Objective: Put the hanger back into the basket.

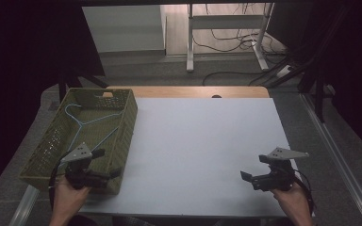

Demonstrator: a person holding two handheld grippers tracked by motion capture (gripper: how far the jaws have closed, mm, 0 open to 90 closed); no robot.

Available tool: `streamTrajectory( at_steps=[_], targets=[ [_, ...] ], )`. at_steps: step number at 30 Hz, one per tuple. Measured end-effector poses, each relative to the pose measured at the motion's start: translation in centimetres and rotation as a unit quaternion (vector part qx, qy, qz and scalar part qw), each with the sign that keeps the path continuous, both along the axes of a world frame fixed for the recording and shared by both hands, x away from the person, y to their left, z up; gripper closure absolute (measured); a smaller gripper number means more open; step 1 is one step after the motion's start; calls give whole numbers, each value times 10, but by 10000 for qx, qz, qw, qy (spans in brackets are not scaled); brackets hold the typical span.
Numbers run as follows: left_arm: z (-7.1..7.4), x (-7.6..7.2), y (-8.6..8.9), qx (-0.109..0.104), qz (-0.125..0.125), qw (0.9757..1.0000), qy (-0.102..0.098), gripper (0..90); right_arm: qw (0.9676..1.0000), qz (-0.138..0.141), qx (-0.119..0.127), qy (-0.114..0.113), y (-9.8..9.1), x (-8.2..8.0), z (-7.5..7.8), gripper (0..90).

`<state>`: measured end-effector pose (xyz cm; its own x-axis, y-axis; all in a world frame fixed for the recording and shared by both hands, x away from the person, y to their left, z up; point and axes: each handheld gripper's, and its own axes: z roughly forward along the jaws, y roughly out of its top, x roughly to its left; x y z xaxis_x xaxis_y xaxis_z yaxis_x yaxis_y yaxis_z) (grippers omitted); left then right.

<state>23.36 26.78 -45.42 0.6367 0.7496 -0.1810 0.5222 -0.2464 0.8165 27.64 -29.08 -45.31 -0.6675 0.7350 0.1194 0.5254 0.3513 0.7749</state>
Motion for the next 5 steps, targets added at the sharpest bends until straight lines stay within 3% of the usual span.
streamTrajectory(
  at_steps=[5],
  targets=[
    [-2,2,-1,-66,-78,9999,103,0,10000,17,-36,-14,1,0,-1,7]
  ],
)
